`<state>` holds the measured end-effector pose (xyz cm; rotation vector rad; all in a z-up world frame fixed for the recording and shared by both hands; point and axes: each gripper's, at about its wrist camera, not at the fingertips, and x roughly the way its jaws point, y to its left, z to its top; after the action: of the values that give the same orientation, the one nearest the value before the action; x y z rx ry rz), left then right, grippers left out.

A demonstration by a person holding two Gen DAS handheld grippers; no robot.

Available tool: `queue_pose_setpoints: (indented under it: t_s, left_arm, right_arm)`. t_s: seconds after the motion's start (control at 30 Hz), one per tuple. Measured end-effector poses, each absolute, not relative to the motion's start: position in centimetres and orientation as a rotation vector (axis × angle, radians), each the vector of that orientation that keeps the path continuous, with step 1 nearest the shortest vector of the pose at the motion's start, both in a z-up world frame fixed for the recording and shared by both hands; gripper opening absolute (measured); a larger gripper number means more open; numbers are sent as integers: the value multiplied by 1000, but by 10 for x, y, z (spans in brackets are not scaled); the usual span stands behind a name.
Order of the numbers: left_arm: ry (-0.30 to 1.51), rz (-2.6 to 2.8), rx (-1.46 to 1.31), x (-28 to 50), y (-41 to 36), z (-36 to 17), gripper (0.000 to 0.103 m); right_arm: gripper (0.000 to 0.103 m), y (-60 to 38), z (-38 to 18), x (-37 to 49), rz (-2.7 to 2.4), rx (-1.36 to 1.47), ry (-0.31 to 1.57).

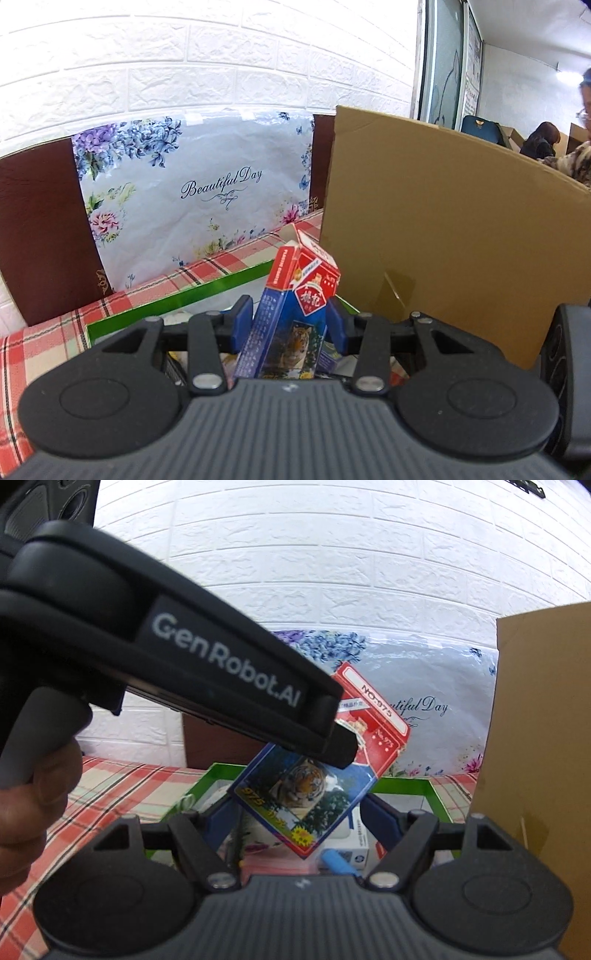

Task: Organize objects
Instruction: 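Grasp the card pack with the left tool and lower it into the green box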

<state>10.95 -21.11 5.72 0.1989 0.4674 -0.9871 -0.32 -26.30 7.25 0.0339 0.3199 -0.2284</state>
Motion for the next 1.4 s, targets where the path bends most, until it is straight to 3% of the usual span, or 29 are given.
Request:
queue_pose_setpoints:
  t_s: [0.6,0.9,1.4]
  left_arm:
    - [488,-1010,255,147,-247,40,46]
    - [565,-839,294,167,-252,20,64]
    - [569,-700,278,139,-213,37,71]
  right_arm:
    - [76,-292,40,28,-275,56,355]
    - [76,-300,14,34,-318,85,400]
    - [78,-311,13,16,-324,162,336]
